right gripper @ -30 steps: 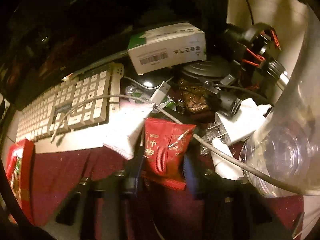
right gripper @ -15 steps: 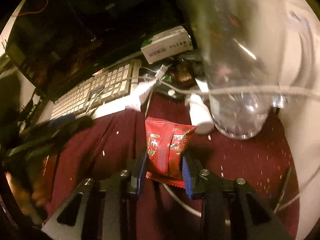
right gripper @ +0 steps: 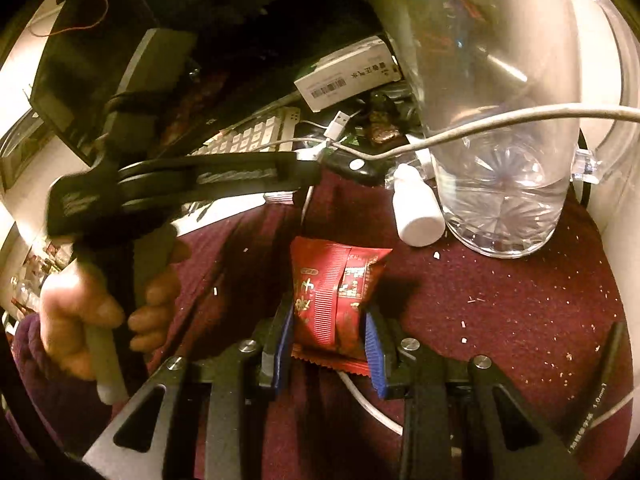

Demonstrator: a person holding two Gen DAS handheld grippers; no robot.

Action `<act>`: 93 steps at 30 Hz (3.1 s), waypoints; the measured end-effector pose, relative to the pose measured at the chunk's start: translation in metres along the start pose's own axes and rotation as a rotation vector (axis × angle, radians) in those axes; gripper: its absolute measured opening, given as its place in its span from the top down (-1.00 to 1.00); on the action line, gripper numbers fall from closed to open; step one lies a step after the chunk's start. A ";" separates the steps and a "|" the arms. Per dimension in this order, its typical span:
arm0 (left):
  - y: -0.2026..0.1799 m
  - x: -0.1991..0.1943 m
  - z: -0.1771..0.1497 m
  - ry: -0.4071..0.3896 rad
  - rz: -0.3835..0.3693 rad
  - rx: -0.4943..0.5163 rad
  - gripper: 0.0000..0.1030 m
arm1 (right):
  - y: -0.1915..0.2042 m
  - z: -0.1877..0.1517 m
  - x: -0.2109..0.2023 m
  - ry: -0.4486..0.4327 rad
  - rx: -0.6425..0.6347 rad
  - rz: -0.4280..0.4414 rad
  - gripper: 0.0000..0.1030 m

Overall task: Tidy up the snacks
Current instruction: 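Grasp a small red bag with right gripper while left grasps white dotted bag, then carry the small red bag and white dotted bag toward the tray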

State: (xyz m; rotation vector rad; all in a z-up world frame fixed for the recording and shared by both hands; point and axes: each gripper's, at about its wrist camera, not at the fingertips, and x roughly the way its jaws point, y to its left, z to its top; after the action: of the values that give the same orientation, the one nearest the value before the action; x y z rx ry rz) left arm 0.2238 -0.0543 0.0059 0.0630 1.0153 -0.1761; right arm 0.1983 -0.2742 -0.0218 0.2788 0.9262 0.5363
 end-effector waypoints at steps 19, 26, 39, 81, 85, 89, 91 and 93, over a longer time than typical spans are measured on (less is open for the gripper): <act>-0.006 -0.026 -0.032 -0.090 0.035 0.024 0.35 | -0.012 -0.001 -0.002 -0.004 0.052 0.077 0.35; 0.007 -0.078 -0.089 -0.141 0.141 -0.009 0.35 | -0.005 -0.001 -0.002 -0.008 0.036 0.032 0.37; 0.064 -0.160 -0.157 -0.297 0.267 -0.063 0.35 | 0.104 -0.009 -0.002 -0.029 -0.154 0.036 0.37; 0.213 -0.232 -0.272 -0.353 0.379 -0.372 0.35 | 0.322 -0.070 0.035 0.026 -0.472 0.121 0.37; 0.228 -0.233 -0.279 -0.349 0.392 -0.413 0.35 | 0.324 -0.074 0.041 0.041 -0.480 0.122 0.37; 0.245 -0.237 -0.285 -0.347 0.420 -0.454 0.35 | 0.325 -0.076 0.047 0.057 -0.489 0.123 0.37; 0.254 -0.238 -0.289 -0.344 0.433 -0.474 0.35 | 0.327 -0.077 0.049 0.061 -0.491 0.127 0.37; 0.260 -0.239 -0.292 -0.342 0.442 -0.485 0.35 | 0.329 -0.079 0.051 0.065 -0.496 0.128 0.37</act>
State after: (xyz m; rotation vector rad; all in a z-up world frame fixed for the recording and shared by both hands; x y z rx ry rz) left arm -0.0988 0.2687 0.0472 -0.1791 0.6593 0.4515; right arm 0.0542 0.0288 0.0462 -0.1295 0.8115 0.8764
